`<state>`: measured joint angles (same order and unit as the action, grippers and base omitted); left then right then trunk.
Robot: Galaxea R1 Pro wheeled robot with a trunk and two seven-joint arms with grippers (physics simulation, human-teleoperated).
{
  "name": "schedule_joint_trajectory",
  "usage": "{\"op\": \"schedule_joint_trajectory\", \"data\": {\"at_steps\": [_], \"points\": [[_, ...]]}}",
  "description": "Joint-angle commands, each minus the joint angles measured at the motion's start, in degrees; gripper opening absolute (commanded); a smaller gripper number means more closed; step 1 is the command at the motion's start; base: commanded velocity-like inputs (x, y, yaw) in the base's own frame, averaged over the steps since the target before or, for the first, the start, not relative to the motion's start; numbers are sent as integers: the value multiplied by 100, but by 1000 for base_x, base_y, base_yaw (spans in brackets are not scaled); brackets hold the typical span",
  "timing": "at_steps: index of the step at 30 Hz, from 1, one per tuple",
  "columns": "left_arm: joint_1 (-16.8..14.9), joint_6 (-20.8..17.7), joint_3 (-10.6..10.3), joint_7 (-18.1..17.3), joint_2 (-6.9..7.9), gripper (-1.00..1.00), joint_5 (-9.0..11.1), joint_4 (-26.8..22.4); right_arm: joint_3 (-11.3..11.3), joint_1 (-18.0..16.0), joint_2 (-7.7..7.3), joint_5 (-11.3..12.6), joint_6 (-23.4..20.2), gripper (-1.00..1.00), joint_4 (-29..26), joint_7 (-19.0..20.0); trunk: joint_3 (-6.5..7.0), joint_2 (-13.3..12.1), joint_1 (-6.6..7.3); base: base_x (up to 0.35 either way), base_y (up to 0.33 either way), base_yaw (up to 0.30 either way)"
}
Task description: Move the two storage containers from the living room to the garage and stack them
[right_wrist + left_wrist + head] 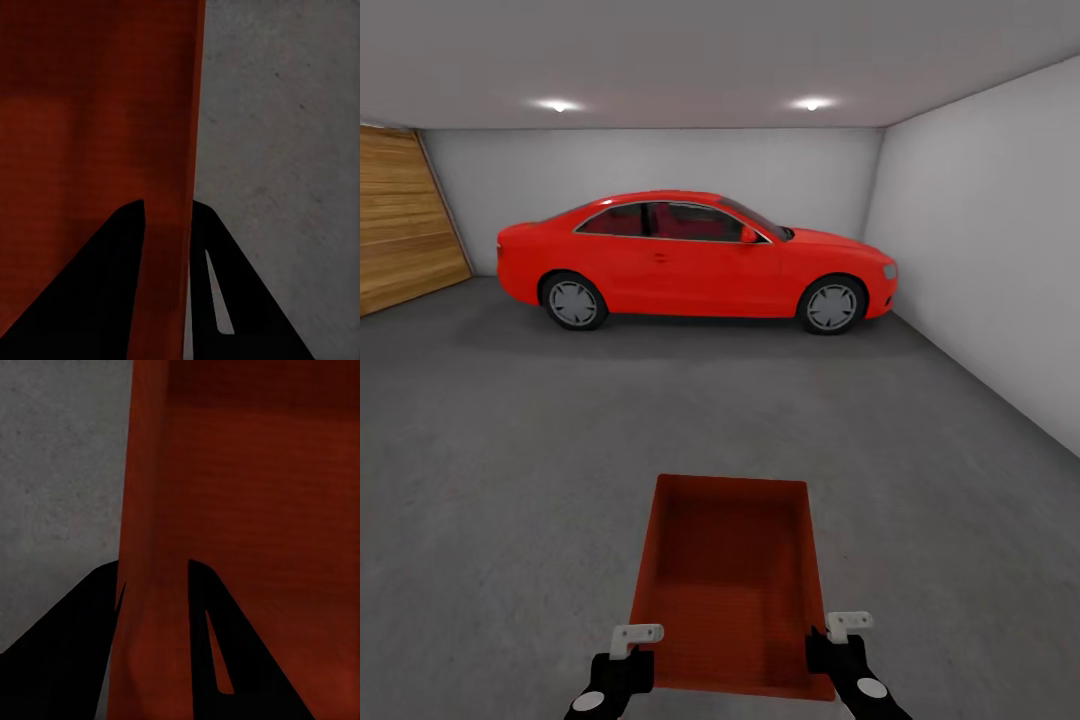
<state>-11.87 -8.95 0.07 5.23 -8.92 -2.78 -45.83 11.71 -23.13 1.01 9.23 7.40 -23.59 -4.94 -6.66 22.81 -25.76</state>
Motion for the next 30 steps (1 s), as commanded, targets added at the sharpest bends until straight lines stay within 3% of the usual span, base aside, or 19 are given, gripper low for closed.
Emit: {"op": "schedule_joint_trajectory", "data": {"at_steps": [1, 15, 30], "points": [[0, -34, -68, -22, -74, -100, 41, 4, 24, -7, 206, 44, 24, -100, -84, 11, -13, 12, -3, 0, 0, 0], [0, -37, -68, -16, -75, -100, 32, 4, 24, -7, 206, 44, 24, -100, -84, 20, -13, 12, -3, 240, 0, 0], [0, -28, -68, -22, -74, -100, 41, 4, 24, -7, 206, 44, 24, -100, -84, 22, -13, 12, -3, 22, 0, 0]]}}
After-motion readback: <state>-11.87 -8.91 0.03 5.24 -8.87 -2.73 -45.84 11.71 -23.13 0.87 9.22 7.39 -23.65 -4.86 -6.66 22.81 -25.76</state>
